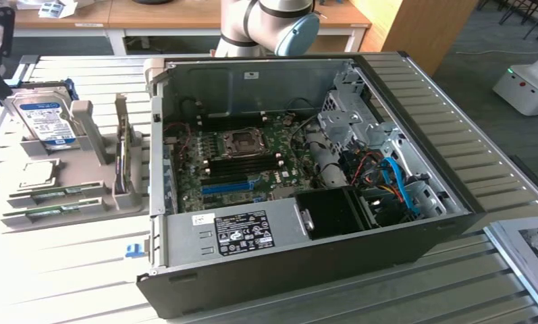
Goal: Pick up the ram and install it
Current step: 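Pick up the ram and move it above insertion slot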
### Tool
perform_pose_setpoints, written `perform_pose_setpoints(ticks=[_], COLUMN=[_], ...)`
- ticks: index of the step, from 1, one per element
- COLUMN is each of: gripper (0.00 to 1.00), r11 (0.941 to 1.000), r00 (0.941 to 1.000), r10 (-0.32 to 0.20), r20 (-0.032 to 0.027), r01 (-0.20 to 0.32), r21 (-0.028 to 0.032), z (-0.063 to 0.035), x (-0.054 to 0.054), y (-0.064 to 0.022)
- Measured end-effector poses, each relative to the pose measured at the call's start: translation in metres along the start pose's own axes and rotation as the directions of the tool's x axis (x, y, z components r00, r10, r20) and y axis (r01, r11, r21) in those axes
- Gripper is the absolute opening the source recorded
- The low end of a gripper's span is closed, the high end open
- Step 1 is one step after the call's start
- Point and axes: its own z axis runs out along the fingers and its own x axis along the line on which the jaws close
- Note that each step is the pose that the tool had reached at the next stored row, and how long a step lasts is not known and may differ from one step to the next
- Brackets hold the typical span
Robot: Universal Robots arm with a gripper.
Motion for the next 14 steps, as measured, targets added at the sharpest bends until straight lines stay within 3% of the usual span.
perform_pose_setpoints(ticks=[7,14], gripper=[0.10,0.10], r11=[0.9966,0.9866], r00=[0.9966,0.9866], r10=[-0.083,-0.163], r20=[-0.0037,-0.0071], r01=[0.083,0.163], r21=[-0.0021,-0.0044], z=[0.0000,0.0000], x=[0.0000,0.0000], y=[0.0000,0.0000])
